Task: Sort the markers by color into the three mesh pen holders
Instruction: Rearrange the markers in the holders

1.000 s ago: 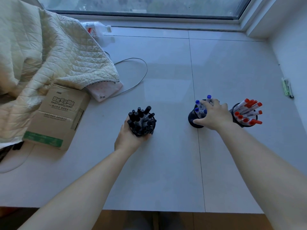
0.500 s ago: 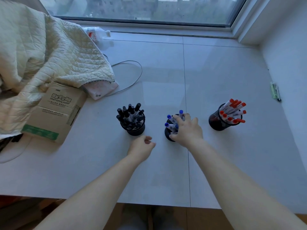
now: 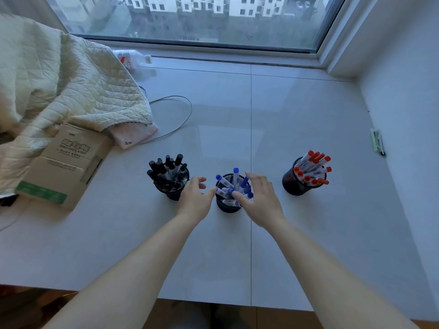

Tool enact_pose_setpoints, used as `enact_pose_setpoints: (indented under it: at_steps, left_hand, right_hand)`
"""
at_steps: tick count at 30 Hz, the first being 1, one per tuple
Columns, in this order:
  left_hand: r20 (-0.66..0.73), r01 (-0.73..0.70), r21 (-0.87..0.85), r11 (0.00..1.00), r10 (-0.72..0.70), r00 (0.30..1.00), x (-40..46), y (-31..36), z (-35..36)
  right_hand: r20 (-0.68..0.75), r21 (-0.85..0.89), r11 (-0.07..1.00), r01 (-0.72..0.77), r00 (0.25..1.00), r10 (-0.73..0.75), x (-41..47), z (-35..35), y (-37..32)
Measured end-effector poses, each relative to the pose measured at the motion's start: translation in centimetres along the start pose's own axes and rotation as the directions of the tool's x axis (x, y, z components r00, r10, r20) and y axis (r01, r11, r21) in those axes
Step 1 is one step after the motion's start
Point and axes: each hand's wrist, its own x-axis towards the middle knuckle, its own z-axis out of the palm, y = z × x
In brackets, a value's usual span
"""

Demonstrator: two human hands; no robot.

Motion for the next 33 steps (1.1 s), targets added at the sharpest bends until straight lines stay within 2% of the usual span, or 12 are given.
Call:
enact_pose_setpoints:
  at_steps: [4, 13, 16, 19, 23, 26, 29, 31, 33]
  left_hand:
    - [0.038, -0.048, 0.042, 0.998, 0.046, 0.998, 1.2, 0.9, -0.2]
    - [0.093, -0.090, 0.215, 0.973, 0.071, 0.993, 2.9, 2.0, 0.6]
    - [0.115, -0.093, 0.221, 0.971, 0.068, 0.991, 3.2, 2.1, 0.6]
    - [0.131, -0.099, 0.149, 0.984, 0.079, 0.988, 3.2, 2.3, 0.4]
    - [0.059, -0.155, 0.076, 0.985, 0.151, 0.987, 3.2, 3.0, -0.9]
    - [0.020, -0.188, 0.059, 0.980, 0.188, 0.982, 3.3, 3.5, -1.9]
    - [-0.030, -0.216, 0.008, 0.976, 0.216, 0.976, 3.1, 4.1, -2.6]
    - [-0.070, -0.236, -0.018, 0.972, 0.235, 0.970, 2.9, 4.4, -3.1]
    - [-0.103, -0.245, -0.026, 0.969, 0.241, 0.965, 2.6, 4.7, -3.6]
  right_hand:
    - [-0.073, 0.178, 0.978, -0.111, 0.989, 0.126, 1.6, -0.7, -0.7]
    - [0.119, 0.025, 0.982, -0.189, 0.976, 0.184, 5.9, -1.4, -2.7]
    - [0.124, 0.015, 0.974, -0.225, 0.967, 0.222, 5.9, -1.0, -2.6]
    - [0.040, 0.068, 0.979, -0.191, 0.981, 0.189, 5.2, -1.0, -2.6]
    - [-0.176, 0.173, 0.983, -0.067, 0.980, 0.098, 3.7, -1.9, -3.3]
    - [-0.323, 0.310, 0.949, -0.052, 0.933, 0.156, 2.7, -3.0, -4.0]
    - [-0.403, 0.424, 0.905, -0.045, 0.885, 0.233, 1.8, -4.1, -4.1]
    - [-0.434, 0.479, 0.876, -0.054, 0.853, 0.290, 1.4, -4.7, -4.1]
    - [-0.409, 0.602, 0.792, -0.104, 0.812, 0.417, 1.1, -5.2, -3.9]
